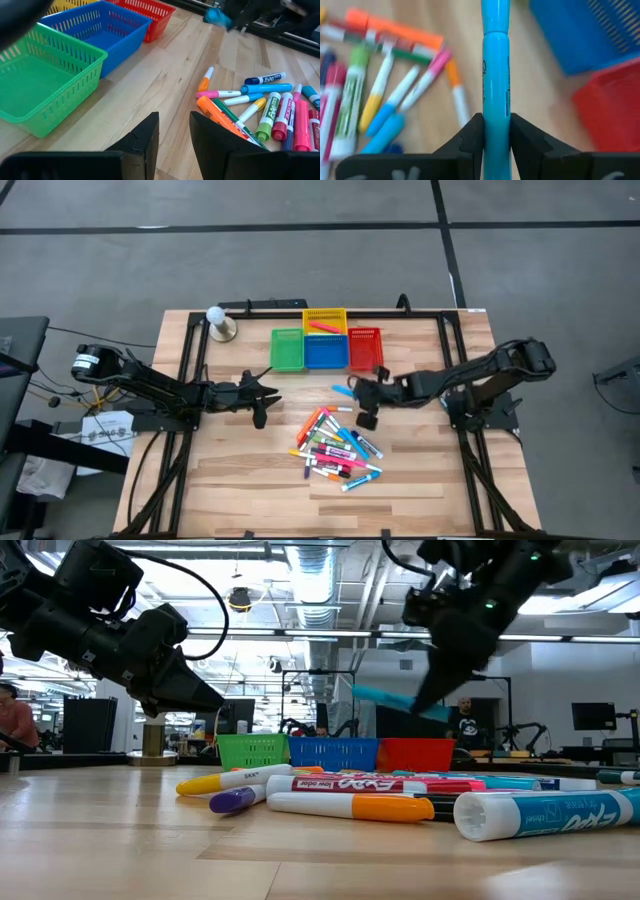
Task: Pick & Place Markers
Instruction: Put the top large blue highlighter pen into the yellow bin
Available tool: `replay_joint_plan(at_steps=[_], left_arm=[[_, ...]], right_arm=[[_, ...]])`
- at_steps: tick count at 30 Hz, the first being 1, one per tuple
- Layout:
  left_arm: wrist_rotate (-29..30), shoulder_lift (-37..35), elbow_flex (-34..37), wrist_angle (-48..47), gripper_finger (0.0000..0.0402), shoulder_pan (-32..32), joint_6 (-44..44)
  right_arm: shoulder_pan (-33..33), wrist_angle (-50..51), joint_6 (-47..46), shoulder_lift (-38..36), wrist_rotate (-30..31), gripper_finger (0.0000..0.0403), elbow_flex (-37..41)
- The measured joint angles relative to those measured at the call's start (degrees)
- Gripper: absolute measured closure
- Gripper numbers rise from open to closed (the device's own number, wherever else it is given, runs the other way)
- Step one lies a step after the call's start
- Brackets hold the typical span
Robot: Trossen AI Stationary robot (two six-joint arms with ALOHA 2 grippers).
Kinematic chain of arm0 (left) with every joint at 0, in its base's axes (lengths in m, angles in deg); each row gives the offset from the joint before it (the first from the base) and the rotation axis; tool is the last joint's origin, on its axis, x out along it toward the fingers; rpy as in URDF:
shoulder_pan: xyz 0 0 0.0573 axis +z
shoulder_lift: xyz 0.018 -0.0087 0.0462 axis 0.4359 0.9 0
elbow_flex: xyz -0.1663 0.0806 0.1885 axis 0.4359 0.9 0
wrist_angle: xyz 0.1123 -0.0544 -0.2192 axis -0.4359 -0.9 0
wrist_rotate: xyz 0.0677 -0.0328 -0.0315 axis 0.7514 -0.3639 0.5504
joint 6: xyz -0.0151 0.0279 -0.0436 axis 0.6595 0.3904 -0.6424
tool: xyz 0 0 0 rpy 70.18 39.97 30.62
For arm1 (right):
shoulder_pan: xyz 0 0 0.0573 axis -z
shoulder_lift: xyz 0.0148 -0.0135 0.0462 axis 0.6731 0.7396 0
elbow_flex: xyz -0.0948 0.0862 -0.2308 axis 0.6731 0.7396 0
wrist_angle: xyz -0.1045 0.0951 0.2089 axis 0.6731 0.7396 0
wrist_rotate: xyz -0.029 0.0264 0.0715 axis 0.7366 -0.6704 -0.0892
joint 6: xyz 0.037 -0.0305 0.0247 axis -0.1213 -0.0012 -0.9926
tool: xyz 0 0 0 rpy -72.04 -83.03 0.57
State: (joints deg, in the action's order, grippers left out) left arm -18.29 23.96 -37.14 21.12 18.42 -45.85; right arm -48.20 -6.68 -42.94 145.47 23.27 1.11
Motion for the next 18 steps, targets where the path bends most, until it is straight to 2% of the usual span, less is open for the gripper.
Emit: replay_joint_plan(at_steps=[11,18], left_arm=[[0.0,0.0,0.0,0.0,0.0293,0.0,0.4],[0.0,0.0,0.0,0.0,0.0293,0.0,0.7]], right_arm=[[11.9,-16.1,11.7,-0.9,-2.1,0.0329,-0.1],[15.1,-18.4,12.1,-0.8,-5.1,0.0329,-0.1]])
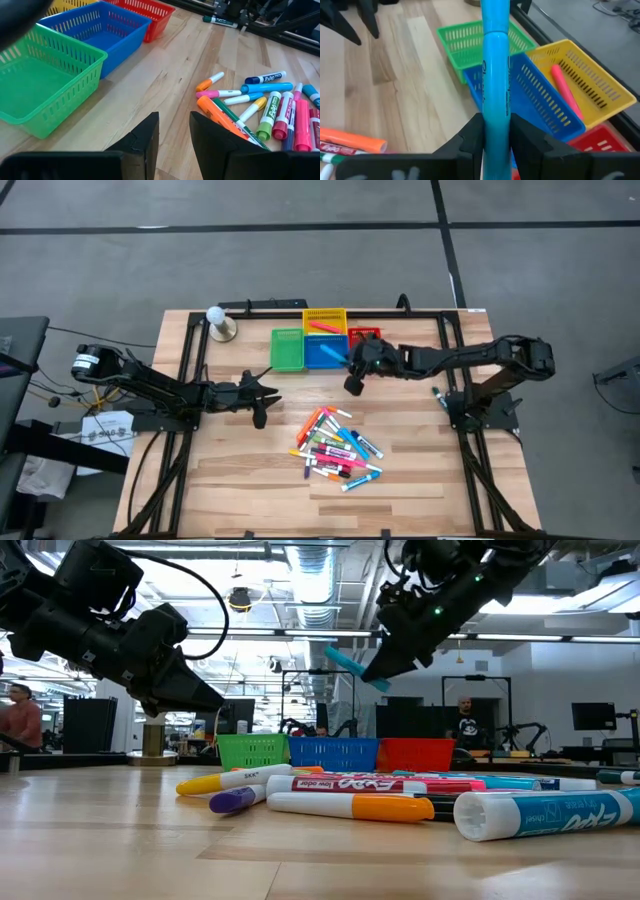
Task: Pick & Place Markers
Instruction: Put the top large blue highlighter pen into the yellow bin
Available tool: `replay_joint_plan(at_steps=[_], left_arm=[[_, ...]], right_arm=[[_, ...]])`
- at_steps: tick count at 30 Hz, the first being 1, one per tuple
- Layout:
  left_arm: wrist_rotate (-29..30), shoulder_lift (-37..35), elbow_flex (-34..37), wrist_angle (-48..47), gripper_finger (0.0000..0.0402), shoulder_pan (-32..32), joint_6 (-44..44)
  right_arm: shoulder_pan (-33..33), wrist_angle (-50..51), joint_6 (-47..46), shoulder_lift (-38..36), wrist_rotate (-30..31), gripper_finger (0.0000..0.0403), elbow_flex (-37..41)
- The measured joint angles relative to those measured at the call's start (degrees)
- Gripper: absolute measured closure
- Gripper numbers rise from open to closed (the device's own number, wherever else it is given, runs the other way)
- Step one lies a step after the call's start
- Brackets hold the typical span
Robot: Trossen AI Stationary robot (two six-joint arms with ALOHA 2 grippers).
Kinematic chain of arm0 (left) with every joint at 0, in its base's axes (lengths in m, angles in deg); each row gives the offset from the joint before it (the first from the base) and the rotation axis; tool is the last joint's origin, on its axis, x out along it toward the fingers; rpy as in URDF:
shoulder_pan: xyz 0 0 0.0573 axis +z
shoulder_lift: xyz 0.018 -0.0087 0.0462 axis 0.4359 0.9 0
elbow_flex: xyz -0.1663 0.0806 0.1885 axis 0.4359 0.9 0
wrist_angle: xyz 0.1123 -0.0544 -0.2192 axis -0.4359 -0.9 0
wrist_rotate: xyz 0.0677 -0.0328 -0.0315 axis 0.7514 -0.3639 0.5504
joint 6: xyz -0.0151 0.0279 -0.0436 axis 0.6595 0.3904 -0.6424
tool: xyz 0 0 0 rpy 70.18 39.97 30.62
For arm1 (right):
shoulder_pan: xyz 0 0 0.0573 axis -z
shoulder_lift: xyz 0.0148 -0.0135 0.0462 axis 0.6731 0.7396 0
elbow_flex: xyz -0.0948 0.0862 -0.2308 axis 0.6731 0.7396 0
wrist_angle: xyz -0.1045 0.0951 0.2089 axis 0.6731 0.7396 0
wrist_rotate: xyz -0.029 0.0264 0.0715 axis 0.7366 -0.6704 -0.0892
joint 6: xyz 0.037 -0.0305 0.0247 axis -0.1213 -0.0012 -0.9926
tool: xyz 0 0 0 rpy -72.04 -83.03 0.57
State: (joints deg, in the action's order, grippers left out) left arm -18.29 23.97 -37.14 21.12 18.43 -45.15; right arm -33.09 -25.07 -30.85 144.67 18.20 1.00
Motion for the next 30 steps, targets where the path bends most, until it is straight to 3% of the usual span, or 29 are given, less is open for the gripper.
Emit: replay_joint_plan(at_steps=[9,20,30], left_arm=[[0.0,0.0,0.0,0.0,0.0293,0.0,0.5],[0.6,0.0,0.0,0.0,0.0293,0.1,0.8],[1.1,0.0,0.0,0.0,0.0293,0.1,1.1]], right_arm=[[2.9,-6.4,4.3,0.0,-0.3,0.0328,0.0],[14.4,-9.2,6.0,0.0,-7.6,0.0328,-5.8],[21.2,-20.2,6.0,3.6,-10.8,0.0328,-6.3]])
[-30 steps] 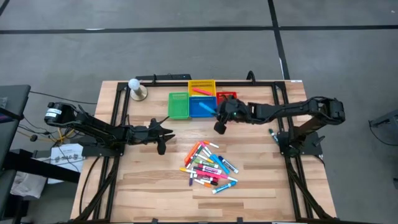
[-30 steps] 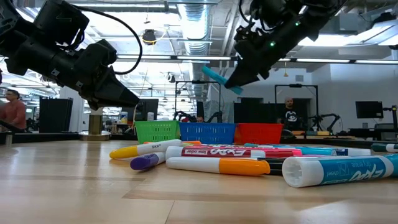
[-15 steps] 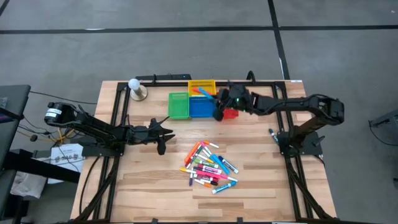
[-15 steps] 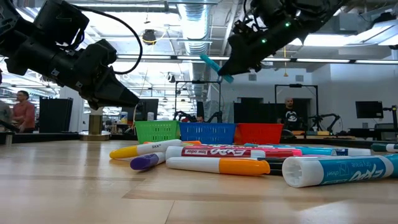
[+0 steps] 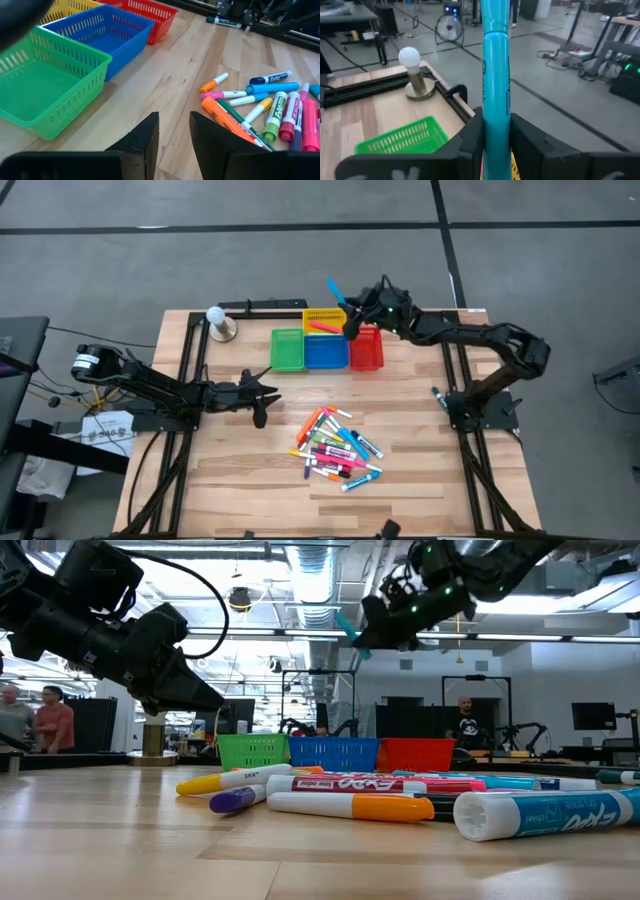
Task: Pick & Place Markers
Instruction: Put the top large blue highlighter pen into the yellow bin
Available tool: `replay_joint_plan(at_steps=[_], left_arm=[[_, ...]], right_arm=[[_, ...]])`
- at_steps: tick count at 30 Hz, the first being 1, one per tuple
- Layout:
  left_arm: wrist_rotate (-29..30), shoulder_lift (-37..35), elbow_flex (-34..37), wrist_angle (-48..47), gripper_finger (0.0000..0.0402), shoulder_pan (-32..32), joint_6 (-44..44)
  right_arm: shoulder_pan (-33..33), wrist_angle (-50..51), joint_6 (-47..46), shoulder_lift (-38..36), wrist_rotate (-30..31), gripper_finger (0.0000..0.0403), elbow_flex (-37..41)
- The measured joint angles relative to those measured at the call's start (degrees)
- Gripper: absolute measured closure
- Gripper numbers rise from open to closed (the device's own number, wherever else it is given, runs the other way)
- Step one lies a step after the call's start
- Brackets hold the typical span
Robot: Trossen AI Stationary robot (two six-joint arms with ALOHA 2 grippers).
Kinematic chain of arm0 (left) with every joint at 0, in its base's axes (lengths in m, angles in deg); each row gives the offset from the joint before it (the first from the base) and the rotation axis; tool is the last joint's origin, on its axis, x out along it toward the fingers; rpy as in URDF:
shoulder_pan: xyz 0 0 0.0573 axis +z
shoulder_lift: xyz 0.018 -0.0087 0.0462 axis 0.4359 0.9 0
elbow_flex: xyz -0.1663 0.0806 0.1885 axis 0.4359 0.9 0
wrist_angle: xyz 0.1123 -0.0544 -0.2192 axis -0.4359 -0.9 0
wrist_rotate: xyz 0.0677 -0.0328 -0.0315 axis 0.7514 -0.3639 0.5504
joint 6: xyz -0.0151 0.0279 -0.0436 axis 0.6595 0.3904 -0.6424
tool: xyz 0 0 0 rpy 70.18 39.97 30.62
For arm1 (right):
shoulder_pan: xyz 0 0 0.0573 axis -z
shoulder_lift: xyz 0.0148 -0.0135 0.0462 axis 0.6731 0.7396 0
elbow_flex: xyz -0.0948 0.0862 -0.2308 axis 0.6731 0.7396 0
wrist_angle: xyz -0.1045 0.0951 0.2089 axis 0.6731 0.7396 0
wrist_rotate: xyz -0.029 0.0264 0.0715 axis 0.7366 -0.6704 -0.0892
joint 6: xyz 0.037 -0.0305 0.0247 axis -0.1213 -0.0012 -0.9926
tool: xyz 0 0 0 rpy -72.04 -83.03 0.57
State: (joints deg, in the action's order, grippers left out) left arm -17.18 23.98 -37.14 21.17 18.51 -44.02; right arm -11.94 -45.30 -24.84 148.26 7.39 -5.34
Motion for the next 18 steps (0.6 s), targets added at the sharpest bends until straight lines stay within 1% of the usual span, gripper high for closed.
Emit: replay_joint_plan(at_steps=[2,5,8,12,18], left_arm=[[0.1,0.0,0.0,0.0,0.0293,0.2,0.1],[0.4,0.0,0.0,0.1,0.0293,0.3,0.1],[0.4,0.0,0.0,0.2,0.0293,0.3,0.1],[0.4,0.0,0.0,0.2,0.0293,0.3,0.1],[0.4,0.0,0.0,0.0,0.0293,0.3,0.1]], right_arm=[[0.3,-1.8,0.0,3.3,-0.9,0.0328,-1.3],[1.3,-0.6,0.4,9.1,-1.3,0.0328,-5.0],[1.7,3.0,1.6,14.7,-1.2,0.0328,-10.4],[2.1,12.3,3.1,21.4,-1.2,0.0328,-18.7],[2.7,31.1,8.2,28.5,-1.2,0.0328,-30.0]])
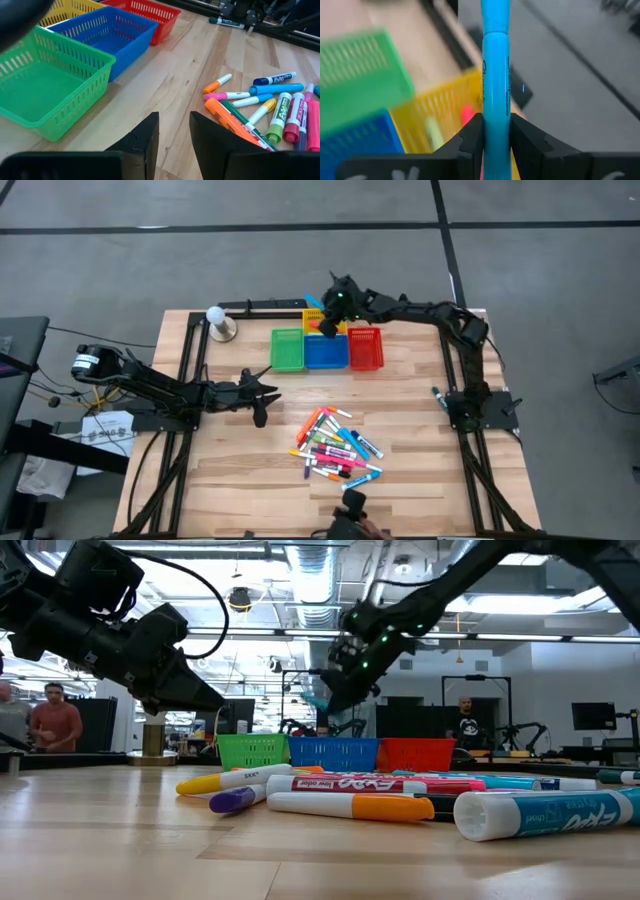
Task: Pick & Place Markers
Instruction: Put the top large blue highlighter pen into the yellow bin
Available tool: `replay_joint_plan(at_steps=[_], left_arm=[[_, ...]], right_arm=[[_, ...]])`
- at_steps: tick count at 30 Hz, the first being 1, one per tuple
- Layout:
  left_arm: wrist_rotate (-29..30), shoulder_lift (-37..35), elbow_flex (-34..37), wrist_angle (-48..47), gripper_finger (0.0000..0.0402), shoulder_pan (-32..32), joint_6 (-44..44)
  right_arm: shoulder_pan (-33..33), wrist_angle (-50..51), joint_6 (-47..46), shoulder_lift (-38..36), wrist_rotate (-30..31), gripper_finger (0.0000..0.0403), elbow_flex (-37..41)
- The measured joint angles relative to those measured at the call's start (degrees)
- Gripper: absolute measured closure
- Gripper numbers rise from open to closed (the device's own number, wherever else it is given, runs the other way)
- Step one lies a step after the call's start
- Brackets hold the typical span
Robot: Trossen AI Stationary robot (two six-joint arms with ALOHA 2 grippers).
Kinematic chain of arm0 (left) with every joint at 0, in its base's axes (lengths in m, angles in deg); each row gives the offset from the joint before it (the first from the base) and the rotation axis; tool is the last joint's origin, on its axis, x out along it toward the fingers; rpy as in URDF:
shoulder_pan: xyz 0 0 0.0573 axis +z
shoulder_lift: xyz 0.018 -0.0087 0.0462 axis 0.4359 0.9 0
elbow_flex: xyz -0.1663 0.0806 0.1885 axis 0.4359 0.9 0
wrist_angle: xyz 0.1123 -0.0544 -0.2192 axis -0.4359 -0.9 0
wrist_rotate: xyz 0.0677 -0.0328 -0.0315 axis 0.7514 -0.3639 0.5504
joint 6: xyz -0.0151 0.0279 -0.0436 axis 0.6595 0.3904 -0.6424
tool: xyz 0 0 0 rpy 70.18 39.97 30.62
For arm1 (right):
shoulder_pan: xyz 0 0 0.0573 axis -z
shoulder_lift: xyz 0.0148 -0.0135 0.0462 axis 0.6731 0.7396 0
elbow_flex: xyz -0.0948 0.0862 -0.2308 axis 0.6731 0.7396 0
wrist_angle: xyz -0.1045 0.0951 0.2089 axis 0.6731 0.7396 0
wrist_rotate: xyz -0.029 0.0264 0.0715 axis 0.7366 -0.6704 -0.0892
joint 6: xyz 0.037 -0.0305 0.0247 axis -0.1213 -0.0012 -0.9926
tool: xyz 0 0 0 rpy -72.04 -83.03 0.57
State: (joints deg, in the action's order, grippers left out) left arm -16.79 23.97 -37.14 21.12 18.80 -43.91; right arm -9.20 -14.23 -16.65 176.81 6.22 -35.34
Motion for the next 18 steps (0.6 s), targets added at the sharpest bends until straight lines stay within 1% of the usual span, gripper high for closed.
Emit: replay_joint_plan(at_steps=[2,5,8,18], left_arm=[[-0.2,0.0,0.0,0.0,0.0293,-0.1,-0.1],[-0.4,0.0,0.0,0.0,0.0293,-0.2,-0.5],[-0.5,0.0,0.0,-0.2,0.0293,-0.4,-0.6],[-0.5,0.0,0.0,-0.2,0.0293,-0.4,-0.8]], right_arm=[[0.0,5.5,2.5,1.7,0.2,0.0328,-2.2],[0.0,10.0,5.6,3.3,0.2,0.0328,-3.9],[0.0,11.5,7.2,3.8,0.2,0.0328,-4.2],[-0.1,12.7,7.3,3.5,0.2,0.0328,-4.2]])
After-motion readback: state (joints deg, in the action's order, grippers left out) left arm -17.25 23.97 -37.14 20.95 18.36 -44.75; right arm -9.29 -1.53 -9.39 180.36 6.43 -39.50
